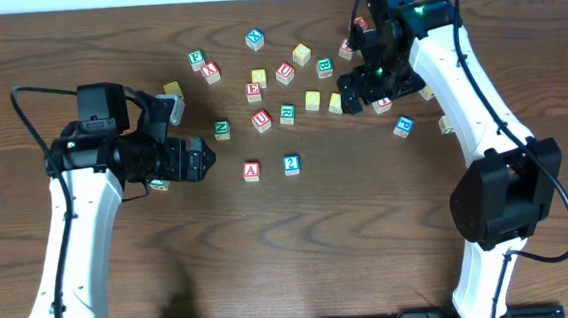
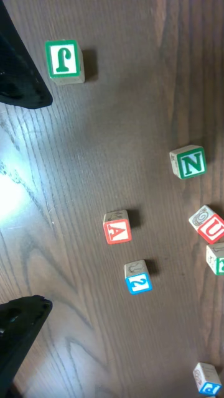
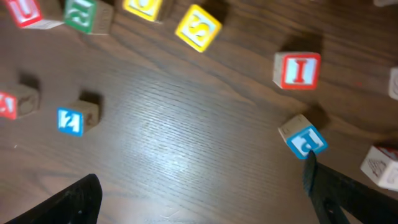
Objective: Spell out AI2
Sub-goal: 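Reach the right gripper forward over the red I block, then lower the right gripper and close it on the red I block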
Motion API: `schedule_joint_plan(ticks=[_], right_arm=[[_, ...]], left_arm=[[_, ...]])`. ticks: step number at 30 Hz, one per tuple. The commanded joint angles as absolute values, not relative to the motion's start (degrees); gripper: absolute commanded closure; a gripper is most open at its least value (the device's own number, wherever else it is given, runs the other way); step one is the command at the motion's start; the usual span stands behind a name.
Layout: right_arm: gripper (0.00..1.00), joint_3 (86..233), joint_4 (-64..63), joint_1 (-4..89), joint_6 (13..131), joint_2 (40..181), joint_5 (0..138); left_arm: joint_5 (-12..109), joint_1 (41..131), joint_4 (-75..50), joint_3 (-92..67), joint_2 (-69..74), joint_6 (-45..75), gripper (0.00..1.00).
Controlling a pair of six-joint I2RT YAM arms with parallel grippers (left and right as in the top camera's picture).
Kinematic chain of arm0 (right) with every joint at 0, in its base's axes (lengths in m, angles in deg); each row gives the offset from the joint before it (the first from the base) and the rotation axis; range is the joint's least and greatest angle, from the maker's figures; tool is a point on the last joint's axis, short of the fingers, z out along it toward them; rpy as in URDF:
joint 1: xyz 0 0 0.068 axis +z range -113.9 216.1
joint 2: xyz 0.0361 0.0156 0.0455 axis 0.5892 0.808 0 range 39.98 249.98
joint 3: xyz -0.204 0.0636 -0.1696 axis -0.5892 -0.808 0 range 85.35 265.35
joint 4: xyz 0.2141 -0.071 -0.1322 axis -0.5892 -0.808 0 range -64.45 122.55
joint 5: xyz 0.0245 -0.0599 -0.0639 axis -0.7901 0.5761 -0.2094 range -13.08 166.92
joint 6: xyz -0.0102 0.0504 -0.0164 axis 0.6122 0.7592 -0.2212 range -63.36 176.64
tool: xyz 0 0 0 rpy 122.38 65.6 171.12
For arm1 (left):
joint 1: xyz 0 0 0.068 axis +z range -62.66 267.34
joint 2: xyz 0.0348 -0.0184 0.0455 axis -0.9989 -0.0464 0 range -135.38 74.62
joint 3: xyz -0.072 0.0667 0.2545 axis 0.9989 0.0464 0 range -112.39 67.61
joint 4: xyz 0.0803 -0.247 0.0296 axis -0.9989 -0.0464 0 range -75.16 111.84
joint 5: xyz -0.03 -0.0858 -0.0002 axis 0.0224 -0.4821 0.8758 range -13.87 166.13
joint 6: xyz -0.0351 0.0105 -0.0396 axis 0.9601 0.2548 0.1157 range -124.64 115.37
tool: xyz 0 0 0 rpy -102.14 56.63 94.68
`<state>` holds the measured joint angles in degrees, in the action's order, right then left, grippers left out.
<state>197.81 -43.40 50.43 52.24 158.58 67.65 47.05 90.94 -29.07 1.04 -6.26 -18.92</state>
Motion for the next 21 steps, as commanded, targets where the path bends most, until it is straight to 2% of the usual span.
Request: schedule_joint_plan(ticks=[1,3,10,15,21], right_arm=[[0.02,198.97,-42.78,49.51,48.65,158.19,64.06],[0.06,198.97,-42.24,49.11,48.65,158.19,64.08],[0.06,198.97,-41.87,48.48,49.22,158.21,64.74],[0.05,198.91,-40.69,48.33,55.8,158.23,75.21],[0.07,198.8,-39.99,47.69,55.78,158.45,75.3]], left_arm=[[45.67,91.2,-29.01,0.74,-6.32,-20.27,0.06],[45.67,91.2,-29.03,0.74,-6.28,-20.23,0.06],[45.67,91.18,-29.01,0.74,-6.28,-20.21,0.06],[45.72,91.2,-28.99,0.74,-6.28,-20.23,0.06],[45.72,91.2,-28.99,0.74,-6.28,-20.23,0.06]])
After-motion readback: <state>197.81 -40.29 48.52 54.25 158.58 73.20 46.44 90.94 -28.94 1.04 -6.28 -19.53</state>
